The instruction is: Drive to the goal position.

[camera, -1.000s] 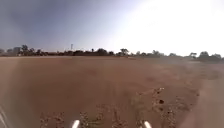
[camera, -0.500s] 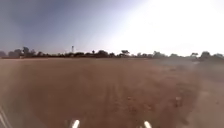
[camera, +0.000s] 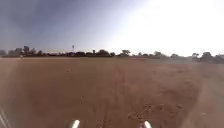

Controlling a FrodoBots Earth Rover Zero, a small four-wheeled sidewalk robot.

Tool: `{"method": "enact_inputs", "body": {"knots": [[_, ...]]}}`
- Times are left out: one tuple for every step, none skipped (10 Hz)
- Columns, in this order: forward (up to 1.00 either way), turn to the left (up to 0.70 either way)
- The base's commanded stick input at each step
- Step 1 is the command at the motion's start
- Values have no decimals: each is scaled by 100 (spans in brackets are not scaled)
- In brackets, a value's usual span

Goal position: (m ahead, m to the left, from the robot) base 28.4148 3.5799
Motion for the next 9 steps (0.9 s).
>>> {"method": "enact_inputs", "body": {"knots": [[100, 0], [100, 0], [100, 0], [100, 0], [100, 0], [100, 0], [100, 0], [100, -1], [100, -10]]}}
